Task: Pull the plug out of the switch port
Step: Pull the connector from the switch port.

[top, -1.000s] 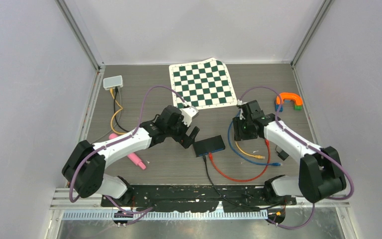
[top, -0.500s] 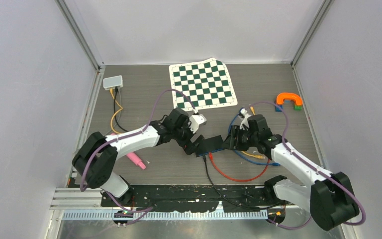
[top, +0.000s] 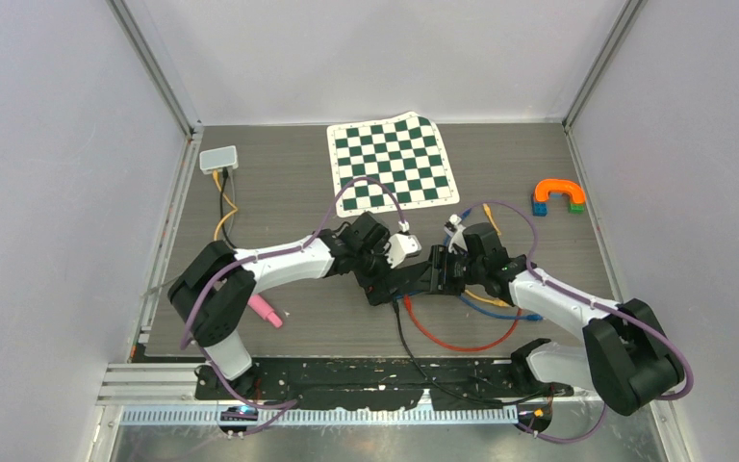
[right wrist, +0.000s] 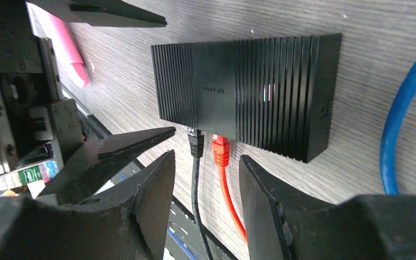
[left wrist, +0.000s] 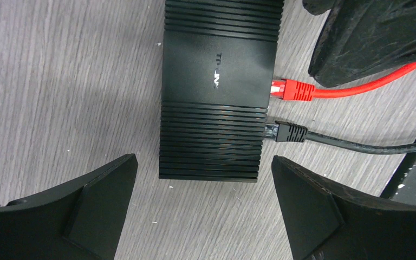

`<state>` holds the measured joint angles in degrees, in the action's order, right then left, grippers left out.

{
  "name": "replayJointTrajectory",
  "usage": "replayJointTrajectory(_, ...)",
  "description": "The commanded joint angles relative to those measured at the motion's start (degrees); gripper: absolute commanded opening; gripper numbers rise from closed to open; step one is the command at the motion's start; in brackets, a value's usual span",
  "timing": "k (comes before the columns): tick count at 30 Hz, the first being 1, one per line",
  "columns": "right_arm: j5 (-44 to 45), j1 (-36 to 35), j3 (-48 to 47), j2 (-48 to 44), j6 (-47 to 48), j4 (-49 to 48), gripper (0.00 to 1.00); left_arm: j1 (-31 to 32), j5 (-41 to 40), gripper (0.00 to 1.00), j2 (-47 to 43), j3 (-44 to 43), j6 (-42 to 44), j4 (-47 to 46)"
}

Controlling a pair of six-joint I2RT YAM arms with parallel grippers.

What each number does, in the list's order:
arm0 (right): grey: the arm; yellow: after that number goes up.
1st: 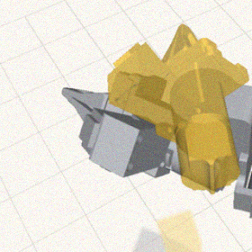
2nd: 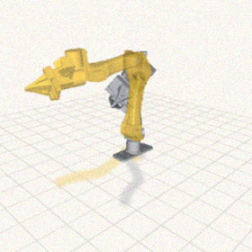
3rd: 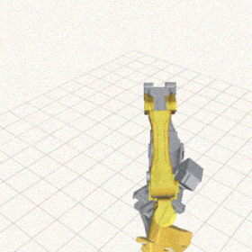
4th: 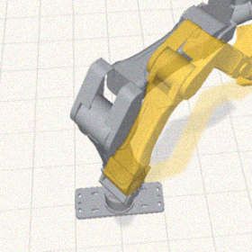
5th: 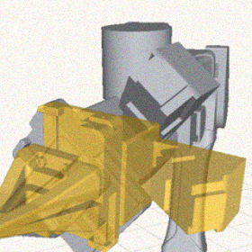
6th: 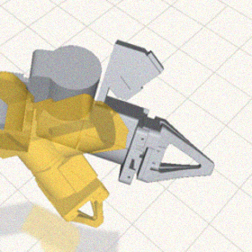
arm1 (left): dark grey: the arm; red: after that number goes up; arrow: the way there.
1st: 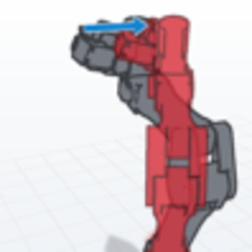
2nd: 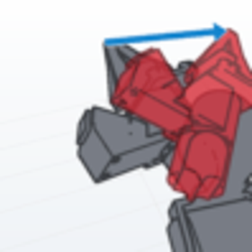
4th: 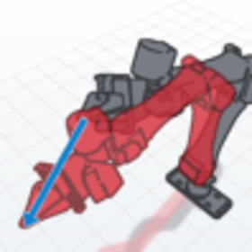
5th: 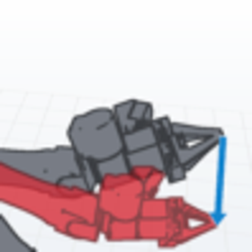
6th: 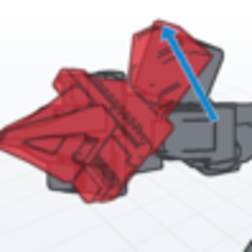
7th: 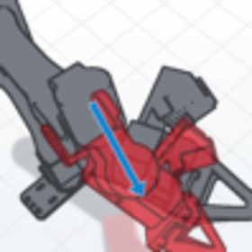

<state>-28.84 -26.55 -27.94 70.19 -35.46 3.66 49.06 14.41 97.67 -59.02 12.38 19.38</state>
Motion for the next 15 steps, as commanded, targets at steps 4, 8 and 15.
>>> replayJointTrajectory(4,-2.13,-0.8,1.45,3.6,-3.24,-8.78,0.53,0.42,-1.93,1.0,1.78,-1.87,1.72,1.46)
replayJointTrajectory(8,-2.96,-1.15,2.03,5.47,-4.09,-10.62,0.49,0.49,-2.68,0.99,3.07,-3.05,1.81,1.81)
replayJointTrajectory(15,-3.06,-1.52,3.47,7.4,-4.52,-12.62,0.43,0.51,-1.31,0.93,4.48,-3.86,1.76,2.16)
